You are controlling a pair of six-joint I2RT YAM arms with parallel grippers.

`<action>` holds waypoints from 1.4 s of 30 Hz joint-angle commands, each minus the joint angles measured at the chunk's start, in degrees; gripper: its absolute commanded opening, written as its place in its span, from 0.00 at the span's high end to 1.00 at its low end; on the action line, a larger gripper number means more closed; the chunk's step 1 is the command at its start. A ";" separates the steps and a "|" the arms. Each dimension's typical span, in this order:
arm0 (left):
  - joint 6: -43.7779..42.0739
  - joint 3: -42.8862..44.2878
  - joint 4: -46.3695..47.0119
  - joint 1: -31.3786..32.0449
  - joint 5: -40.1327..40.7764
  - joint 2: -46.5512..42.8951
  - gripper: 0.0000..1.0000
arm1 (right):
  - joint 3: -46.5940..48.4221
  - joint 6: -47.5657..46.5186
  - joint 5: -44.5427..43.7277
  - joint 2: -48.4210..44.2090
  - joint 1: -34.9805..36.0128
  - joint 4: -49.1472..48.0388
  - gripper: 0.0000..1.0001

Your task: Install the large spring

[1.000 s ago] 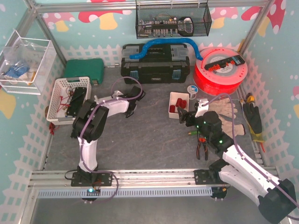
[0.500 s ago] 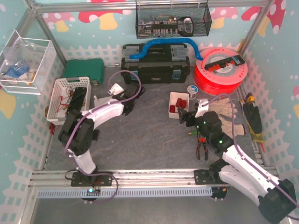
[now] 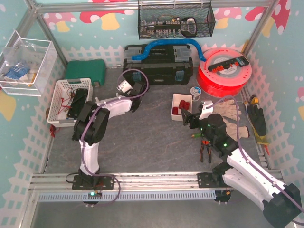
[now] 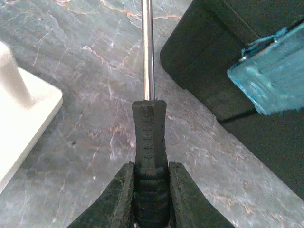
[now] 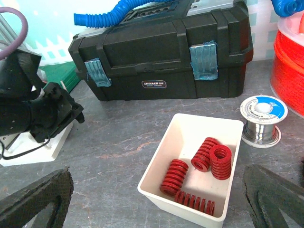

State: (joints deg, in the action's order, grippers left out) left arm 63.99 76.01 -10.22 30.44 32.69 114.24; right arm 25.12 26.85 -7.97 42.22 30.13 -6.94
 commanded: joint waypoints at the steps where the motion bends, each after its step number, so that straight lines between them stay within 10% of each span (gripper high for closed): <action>1: -3.04 4.37 2.67 -1.47 -1.73 2.72 0.77 | -0.64 0.14 -0.58 -0.58 0.48 -0.77 0.04; 6: -2.36 5.68 2.40 -3.36 -5.16 3.94 0.56 | -0.50 0.13 -0.61 0.09 0.46 -0.88 0.04; 16: -10.21 0.84 2.57 -2.97 -8.61 -4.45 0.45 | -0.75 0.29 -1.02 2.31 0.46 -1.56 0.03; 28: -23.33 -20.68 5.18 0.57 -15.74 -34.92 0.12 | 9.54 1.52 0.64 16.60 0.38 8.22 0.03; 42: -37.09 -52.53 27.46 3.75 -27.87 -59.48 0.01 | 24.88 13.26 -1.74 32.17 0.37 21.01 0.51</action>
State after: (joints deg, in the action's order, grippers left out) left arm 32.03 30.02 6.72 33.19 7.22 58.92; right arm 45.50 35.88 -6.92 71.53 30.13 8.01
